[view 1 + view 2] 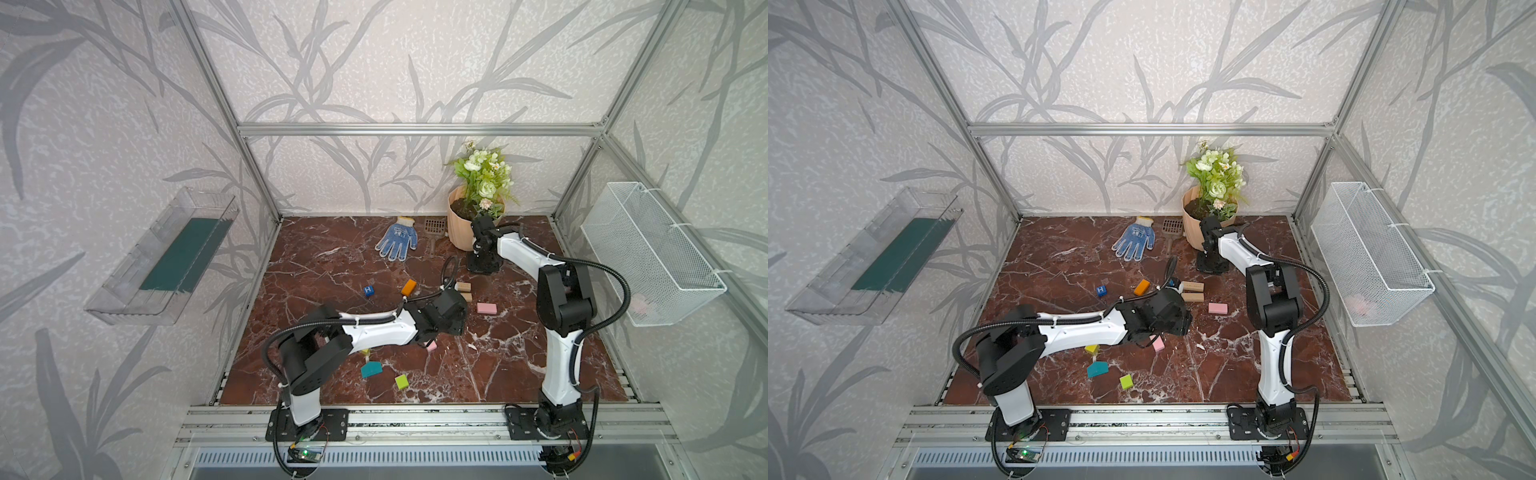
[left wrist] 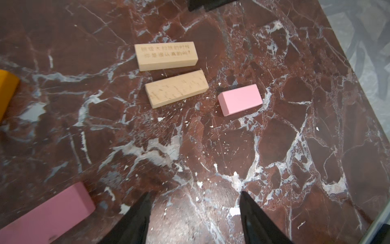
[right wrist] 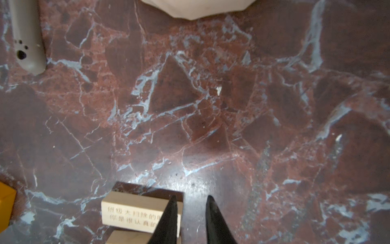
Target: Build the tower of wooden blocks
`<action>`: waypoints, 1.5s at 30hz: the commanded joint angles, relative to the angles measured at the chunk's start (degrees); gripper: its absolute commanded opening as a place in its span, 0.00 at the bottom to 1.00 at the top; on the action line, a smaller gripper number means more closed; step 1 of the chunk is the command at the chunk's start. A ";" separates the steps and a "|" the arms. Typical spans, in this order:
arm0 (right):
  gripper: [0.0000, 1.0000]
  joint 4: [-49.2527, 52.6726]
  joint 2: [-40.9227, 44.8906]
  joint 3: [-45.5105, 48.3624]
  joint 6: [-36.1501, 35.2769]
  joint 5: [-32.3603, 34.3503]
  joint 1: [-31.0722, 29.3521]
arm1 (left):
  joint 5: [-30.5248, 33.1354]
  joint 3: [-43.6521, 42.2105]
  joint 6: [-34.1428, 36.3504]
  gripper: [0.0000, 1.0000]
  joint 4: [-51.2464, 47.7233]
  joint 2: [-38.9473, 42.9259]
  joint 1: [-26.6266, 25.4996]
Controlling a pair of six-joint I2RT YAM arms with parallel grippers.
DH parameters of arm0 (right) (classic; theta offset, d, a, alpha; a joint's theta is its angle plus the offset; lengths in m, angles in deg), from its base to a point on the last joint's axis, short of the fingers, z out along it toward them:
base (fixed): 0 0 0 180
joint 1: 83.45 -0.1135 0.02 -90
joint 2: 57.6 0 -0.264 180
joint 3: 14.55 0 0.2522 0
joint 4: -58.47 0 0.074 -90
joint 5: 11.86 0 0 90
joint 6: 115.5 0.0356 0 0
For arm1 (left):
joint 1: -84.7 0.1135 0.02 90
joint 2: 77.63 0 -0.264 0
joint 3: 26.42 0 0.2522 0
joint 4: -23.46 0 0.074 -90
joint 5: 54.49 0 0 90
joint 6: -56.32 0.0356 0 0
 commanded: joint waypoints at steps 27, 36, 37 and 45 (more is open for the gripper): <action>0.23 3.93 -6.59 -6.32 -3.07 1.16 -3.94 | 7.27 16.52 -2.87 0.54 -13.35 -17.42 2.57; 0.23 3.06 -5.25 -4.26 -2.99 -0.82 -4.19 | 6.60 17.37 -3.40 0.52 -13.18 -18.49 4.06; 0.23 3.08 -5.23 -4.18 -2.93 -0.81 -4.19 | 6.51 17.44 -3.44 0.52 -13.14 -18.58 4.20; 0.22 3.27 -3.93 -2.73 -2.86 -0.90 -4.47 | 5.60 17.46 -3.58 0.52 -12.74 -18.92 4.99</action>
